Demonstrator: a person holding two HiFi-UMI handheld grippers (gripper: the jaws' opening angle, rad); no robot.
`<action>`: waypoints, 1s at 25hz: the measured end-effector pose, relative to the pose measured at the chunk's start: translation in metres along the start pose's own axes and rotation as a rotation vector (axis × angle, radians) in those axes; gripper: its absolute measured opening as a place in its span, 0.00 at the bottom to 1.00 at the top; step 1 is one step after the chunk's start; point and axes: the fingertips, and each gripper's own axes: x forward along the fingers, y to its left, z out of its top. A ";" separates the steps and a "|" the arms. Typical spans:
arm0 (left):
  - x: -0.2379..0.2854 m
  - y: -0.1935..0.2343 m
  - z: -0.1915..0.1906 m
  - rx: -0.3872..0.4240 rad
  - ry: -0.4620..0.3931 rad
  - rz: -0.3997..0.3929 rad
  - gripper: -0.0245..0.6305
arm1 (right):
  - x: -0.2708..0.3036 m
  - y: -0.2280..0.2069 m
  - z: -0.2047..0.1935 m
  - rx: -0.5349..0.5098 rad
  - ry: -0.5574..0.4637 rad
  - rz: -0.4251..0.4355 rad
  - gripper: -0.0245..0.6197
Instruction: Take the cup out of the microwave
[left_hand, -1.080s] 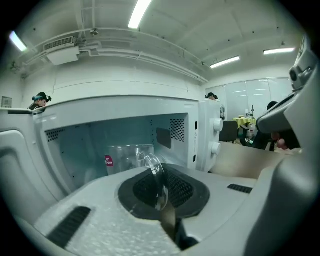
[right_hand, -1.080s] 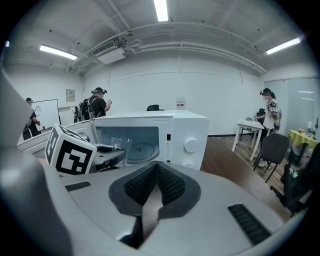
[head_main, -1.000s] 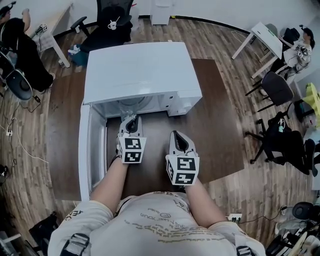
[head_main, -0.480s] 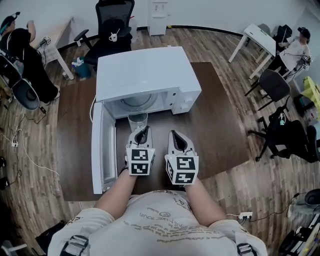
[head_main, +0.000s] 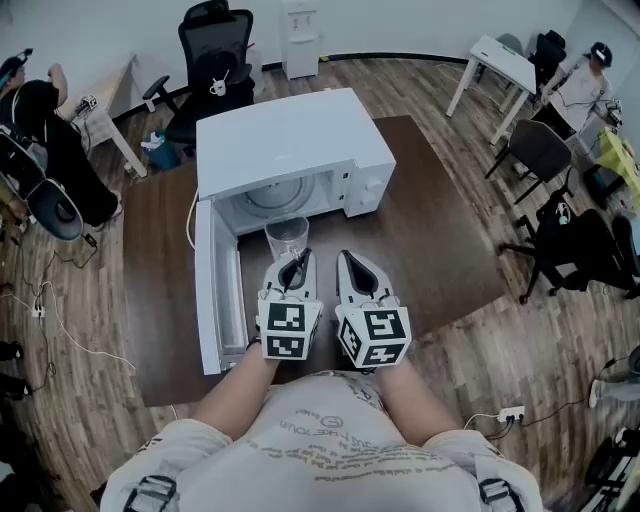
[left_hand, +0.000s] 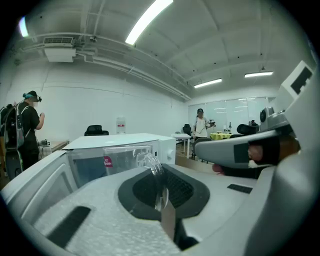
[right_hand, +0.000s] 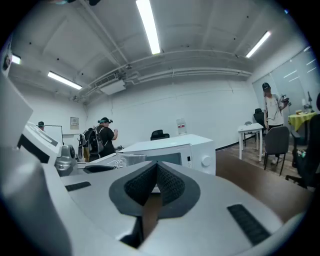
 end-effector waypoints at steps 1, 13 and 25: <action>-0.004 -0.004 0.003 0.001 -0.012 -0.012 0.06 | -0.003 0.001 0.004 -0.010 -0.015 -0.001 0.05; -0.018 -0.012 0.009 0.021 -0.037 -0.031 0.06 | -0.012 0.012 0.002 -0.030 -0.005 0.003 0.05; -0.020 -0.013 0.004 0.017 -0.031 -0.039 0.06 | -0.013 0.018 -0.002 -0.033 0.000 0.009 0.05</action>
